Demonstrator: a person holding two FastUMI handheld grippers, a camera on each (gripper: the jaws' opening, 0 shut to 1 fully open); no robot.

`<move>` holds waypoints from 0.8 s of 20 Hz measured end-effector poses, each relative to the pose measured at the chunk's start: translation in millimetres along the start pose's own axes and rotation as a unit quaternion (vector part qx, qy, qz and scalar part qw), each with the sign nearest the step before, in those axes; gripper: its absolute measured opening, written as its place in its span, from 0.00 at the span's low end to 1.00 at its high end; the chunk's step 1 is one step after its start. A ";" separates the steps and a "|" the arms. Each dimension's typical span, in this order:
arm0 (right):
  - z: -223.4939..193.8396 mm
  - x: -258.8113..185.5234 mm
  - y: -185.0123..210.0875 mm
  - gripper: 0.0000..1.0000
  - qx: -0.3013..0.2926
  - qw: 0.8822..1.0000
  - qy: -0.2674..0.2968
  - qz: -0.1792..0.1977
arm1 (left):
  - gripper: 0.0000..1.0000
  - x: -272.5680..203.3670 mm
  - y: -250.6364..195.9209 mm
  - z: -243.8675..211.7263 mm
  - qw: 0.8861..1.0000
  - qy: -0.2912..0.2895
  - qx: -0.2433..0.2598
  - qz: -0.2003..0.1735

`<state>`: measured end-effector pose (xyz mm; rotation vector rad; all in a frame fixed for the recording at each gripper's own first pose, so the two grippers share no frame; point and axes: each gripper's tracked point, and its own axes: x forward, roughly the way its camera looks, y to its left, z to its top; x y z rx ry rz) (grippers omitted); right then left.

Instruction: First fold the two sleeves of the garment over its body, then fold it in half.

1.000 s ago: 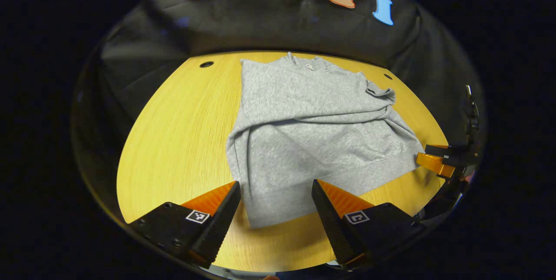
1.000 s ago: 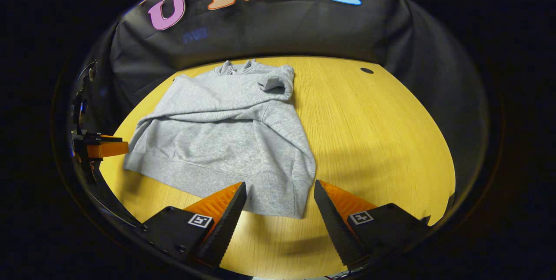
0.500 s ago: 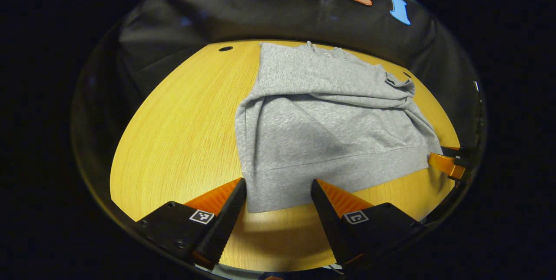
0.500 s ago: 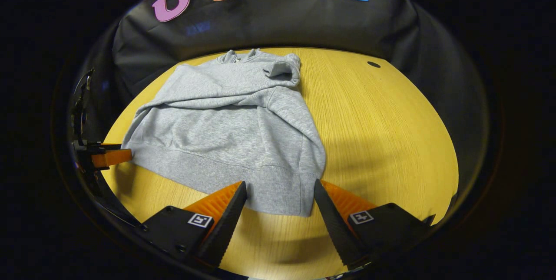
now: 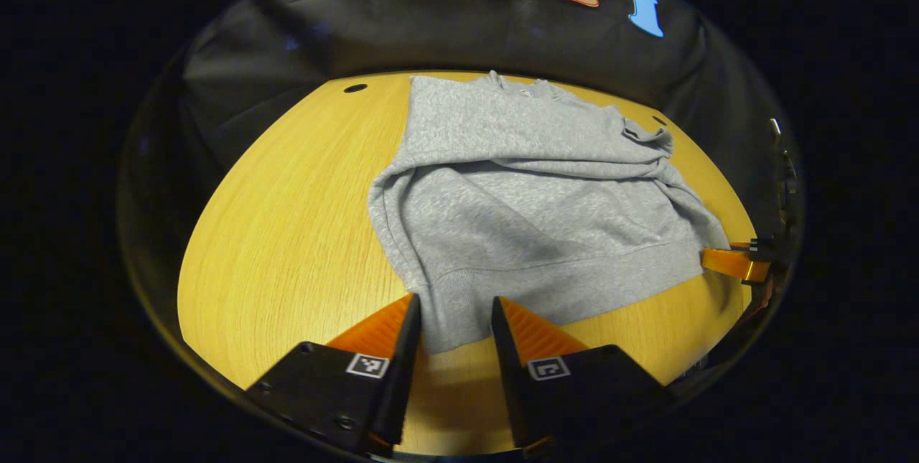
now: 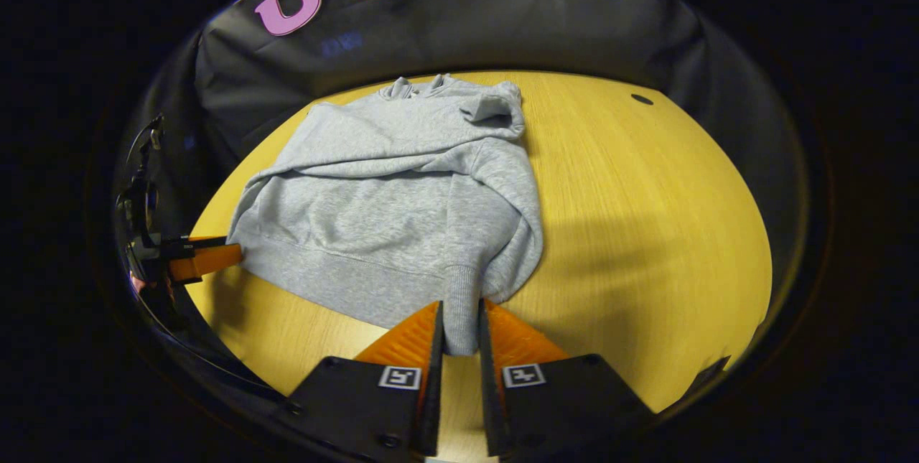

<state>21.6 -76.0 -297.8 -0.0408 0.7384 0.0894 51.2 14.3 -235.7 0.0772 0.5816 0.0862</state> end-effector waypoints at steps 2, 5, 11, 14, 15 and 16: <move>0.3 1.0 1.5 0.14 -0.002 1.000 0.005 -0.001 | 0.27 2.9 -7.5 4.3 1.000 0.003 -0.006 -0.020; -0.5 0.0 3.1 0.14 -0.005 1.000 0.014 -0.001 | 0.04 6.1 -9.6 7.9 1.000 0.008 -0.014 -0.024; 4.3 -2.4 4.9 0.04 -0.006 1.000 0.006 -0.015 | 0.00 1.8 -11.8 15.5 0.998 0.006 -0.047 -0.039; 14.2 -7.6 8.2 0.04 0.005 1.000 -0.005 -0.011 | 0.00 -9.6 -12.9 33.9 0.998 -0.012 -0.043 -0.049; 19.7 -10.2 9.5 0.04 0.011 1.000 -0.010 -0.007 | 0.00 -14.1 -13.3 43.1 0.998 -0.021 -0.040 -0.051; 26.8 -12.7 11.0 0.04 0.016 1.000 -0.017 -0.004 | 0.00 -17.0 -14.0 52.8 0.997 -0.028 -0.038 -0.054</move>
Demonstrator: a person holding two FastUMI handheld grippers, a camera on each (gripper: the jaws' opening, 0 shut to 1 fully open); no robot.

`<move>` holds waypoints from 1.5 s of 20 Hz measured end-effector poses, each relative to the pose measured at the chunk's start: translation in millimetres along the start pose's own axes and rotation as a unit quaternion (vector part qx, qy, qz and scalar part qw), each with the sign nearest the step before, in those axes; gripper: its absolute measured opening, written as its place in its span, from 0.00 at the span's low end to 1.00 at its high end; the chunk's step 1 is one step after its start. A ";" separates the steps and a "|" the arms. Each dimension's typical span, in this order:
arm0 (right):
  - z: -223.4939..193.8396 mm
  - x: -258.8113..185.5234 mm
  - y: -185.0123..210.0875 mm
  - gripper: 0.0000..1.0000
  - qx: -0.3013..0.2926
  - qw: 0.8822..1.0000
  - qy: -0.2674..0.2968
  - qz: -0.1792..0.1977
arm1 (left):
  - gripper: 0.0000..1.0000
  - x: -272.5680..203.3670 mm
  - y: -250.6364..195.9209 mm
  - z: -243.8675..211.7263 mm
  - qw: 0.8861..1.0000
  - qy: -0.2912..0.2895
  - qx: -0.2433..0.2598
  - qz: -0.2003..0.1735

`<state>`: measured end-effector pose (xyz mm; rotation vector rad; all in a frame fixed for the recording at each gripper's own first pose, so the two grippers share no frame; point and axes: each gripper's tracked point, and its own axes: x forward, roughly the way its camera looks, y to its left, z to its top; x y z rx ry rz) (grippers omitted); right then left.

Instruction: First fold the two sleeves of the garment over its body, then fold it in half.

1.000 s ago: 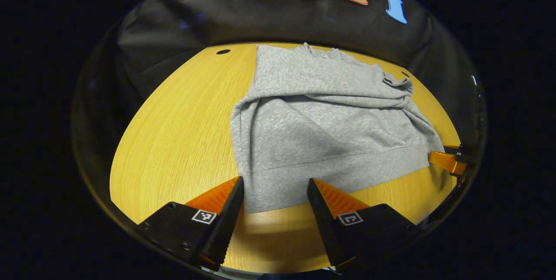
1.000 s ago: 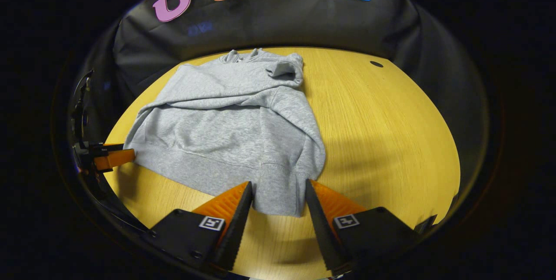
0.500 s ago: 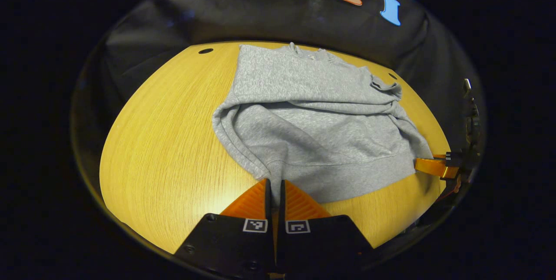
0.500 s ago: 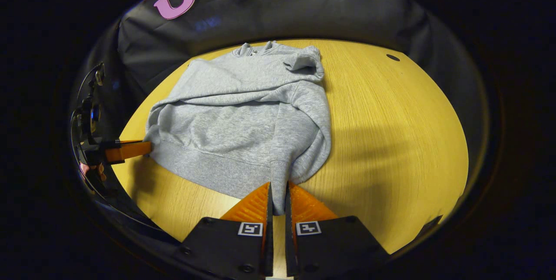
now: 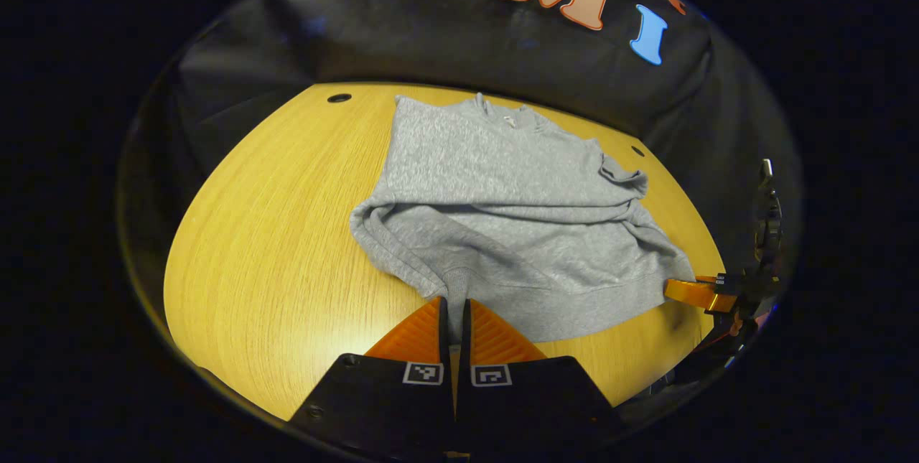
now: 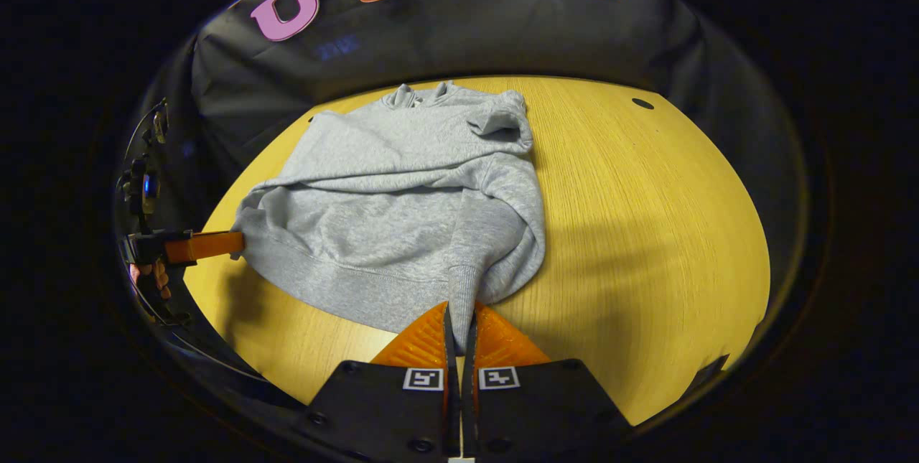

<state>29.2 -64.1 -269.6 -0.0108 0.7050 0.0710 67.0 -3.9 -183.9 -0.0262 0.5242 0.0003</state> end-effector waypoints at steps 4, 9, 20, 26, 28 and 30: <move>35.4 -7.3 4.9 0.04 0.019 0.999 -0.039 0.006 | 0.00 -9.0 -5.2 46.9 0.999 -0.051 -0.004 -0.002; 89.0 -8.6 1.2 0.04 0.056 0.993 -0.104 -0.011 | 0.00 -4.8 -0.2 90.4 0.995 -0.094 -0.035 0.009; 156.4 62.4 -2.1 0.04 0.110 0.992 -0.062 0.019 | 0.00 76.5 20.9 147.9 0.995 -0.089 -0.032 0.037; 162.3 96.7 -6.0 0.06 0.119 0.992 -0.002 0.041 | 0.00 133.6 31.7 138.3 0.998 -0.024 0.013 0.054; 173.4 94.1 -2.9 0.06 0.124 0.991 -0.004 0.051 | 0.00 135.6 33.4 143.6 0.997 -0.023 0.039 0.063; 180.0 87.4 0.5 0.11 0.129 0.990 -0.011 0.062 | 0.00 131.4 33.5 156.5 0.995 -0.042 0.052 0.068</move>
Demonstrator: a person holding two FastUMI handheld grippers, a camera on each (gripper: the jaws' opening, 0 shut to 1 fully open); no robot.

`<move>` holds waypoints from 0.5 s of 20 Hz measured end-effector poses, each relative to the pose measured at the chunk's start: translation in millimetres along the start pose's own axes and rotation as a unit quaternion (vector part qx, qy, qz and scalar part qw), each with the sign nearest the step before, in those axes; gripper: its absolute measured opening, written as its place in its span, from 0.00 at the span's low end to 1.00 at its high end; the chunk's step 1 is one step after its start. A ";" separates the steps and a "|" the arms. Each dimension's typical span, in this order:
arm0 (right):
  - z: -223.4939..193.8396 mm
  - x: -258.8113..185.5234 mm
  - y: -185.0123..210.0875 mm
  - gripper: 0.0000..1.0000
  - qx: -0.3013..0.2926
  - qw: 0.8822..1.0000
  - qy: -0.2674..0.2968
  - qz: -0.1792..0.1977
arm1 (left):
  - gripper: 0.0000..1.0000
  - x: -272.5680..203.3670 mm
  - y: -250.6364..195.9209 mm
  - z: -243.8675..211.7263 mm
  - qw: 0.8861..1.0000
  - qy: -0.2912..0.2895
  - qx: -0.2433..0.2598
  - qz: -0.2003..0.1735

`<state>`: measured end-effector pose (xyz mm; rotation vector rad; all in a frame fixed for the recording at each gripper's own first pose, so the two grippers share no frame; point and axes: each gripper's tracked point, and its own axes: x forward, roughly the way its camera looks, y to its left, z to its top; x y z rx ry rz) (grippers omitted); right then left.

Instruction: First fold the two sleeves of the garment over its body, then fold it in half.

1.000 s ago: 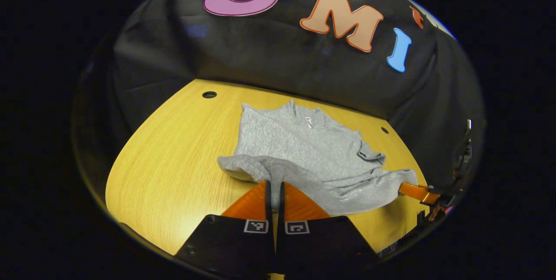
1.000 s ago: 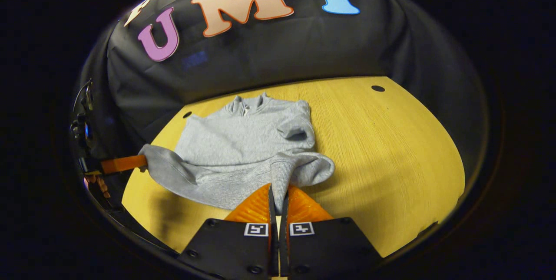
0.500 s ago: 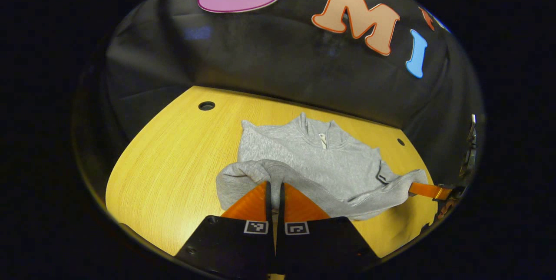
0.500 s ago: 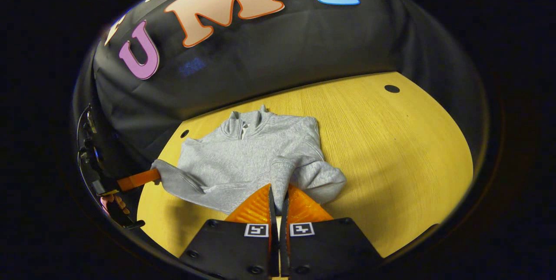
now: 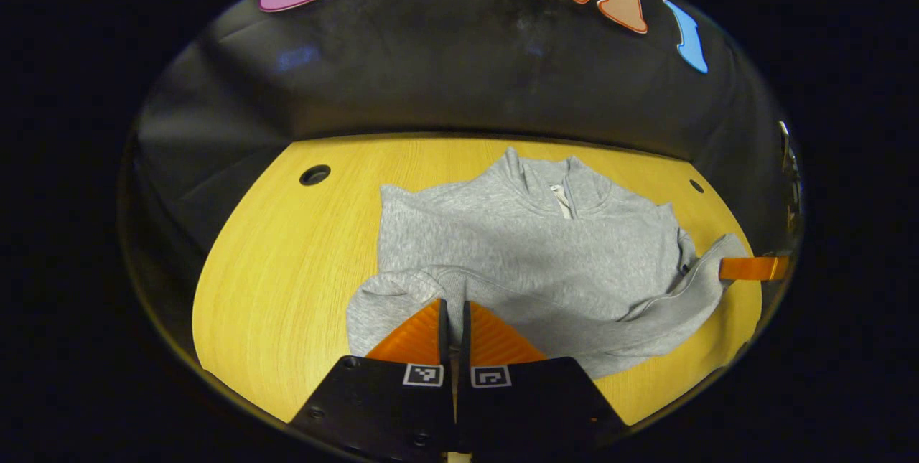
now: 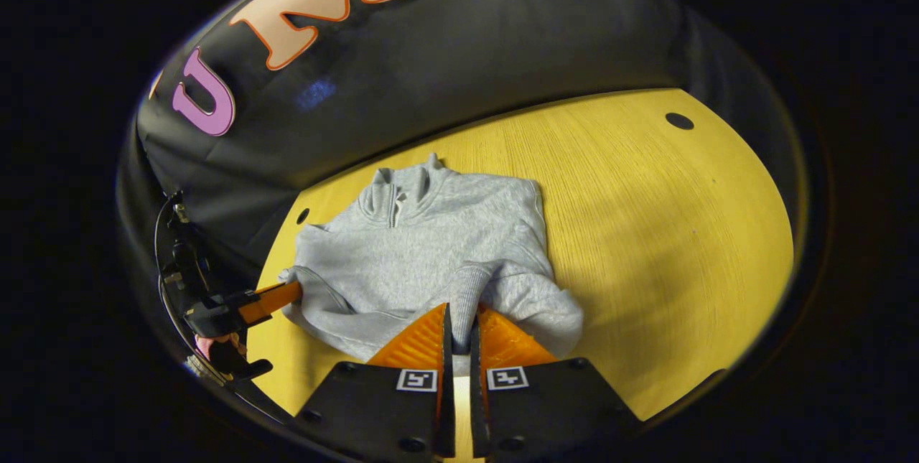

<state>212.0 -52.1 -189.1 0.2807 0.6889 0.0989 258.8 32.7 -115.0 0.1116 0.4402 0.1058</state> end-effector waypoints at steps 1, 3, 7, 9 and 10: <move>-0.6 1.4 10.1 0.07 0.006 1.000 -0.001 0.011 | 0.00 -1.8 -1.3 8.9 1.000 -0.013 -0.001 -0.002; 7.1 3.3 25.7 0.19 0.027 0.999 -0.008 0.026 | 0.02 2.9 5.8 21.5 1.000 -0.024 0.008 0.007; 35.7 23.4 34.4 0.64 0.066 0.996 -0.027 0.044 | 0.17 19.1 12.0 50.3 0.998 -0.040 0.040 0.019; 43.9 27.9 35.4 0.78 0.075 0.995 -0.040 0.046 | 0.62 21.9 14.9 60.8 0.997 -0.049 0.057 0.025; 48.5 28.9 33.9 0.83 0.069 0.995 -0.052 0.042 | 0.85 18.9 14.4 66.1 0.996 -0.053 0.064 0.025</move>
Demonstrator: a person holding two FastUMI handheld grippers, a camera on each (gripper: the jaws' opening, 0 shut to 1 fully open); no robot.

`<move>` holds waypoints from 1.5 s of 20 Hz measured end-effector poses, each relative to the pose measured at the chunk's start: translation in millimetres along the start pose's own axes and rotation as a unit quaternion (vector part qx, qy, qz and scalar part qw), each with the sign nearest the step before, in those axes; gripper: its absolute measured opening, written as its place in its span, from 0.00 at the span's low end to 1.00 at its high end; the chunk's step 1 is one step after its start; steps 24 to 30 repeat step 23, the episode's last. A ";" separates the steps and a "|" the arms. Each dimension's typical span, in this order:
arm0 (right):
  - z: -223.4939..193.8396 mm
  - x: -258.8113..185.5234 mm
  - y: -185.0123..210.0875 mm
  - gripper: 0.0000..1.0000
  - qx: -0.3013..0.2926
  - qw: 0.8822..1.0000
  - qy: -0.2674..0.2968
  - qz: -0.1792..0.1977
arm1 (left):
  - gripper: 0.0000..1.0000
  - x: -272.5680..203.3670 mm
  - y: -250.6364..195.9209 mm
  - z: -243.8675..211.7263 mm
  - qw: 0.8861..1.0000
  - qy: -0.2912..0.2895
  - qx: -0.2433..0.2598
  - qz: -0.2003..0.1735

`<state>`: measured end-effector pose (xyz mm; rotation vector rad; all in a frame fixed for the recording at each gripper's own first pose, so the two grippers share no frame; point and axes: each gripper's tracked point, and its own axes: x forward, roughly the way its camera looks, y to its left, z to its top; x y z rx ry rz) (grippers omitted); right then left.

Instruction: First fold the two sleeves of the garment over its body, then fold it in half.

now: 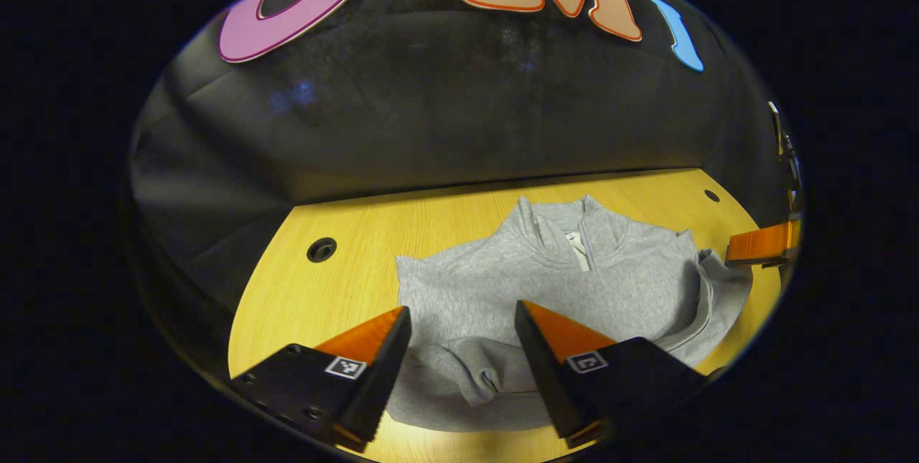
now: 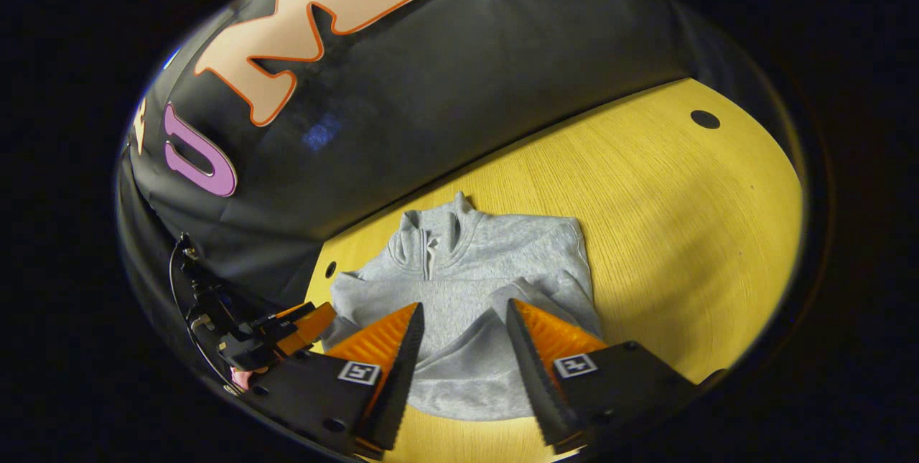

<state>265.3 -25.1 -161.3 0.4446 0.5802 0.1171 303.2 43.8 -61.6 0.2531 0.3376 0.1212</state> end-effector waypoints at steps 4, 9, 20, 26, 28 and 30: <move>12.0 -23.4 -8.1 0.95 -0.057 0.998 -0.034 -0.021 | 0.92 -24.0 -1.0 26.9 0.999 -0.041 -0.002 -0.012; 25.7 -82.3 11.1 0.98 -0.145 0.985 -0.093 -0.020 | 0.92 -86.6 4.2 56.8 0.995 -0.095 -0.020 -0.026; -4.7 -229.0 39.1 0.97 -0.230 0.963 -0.138 0.017 | 0.94 -227.8 -4.5 16.3 0.993 -0.084 -0.074 -0.047; -14.4 -251.8 25.9 0.98 -0.238 0.960 -0.151 0.008 | 0.93 -255.6 -30.3 -5.3 0.991 -0.086 -0.091 -0.048; -14.4 -251.8 25.9 0.98 -0.238 0.960 -0.151 0.008 | 0.93 -255.6 -30.3 -5.3 0.991 -0.086 -0.091 -0.048; -14.4 -251.8 25.9 0.98 -0.238 0.960 -0.151 0.008 | 0.93 -255.6 -30.3 -5.3 0.991 -0.086 -0.091 -0.048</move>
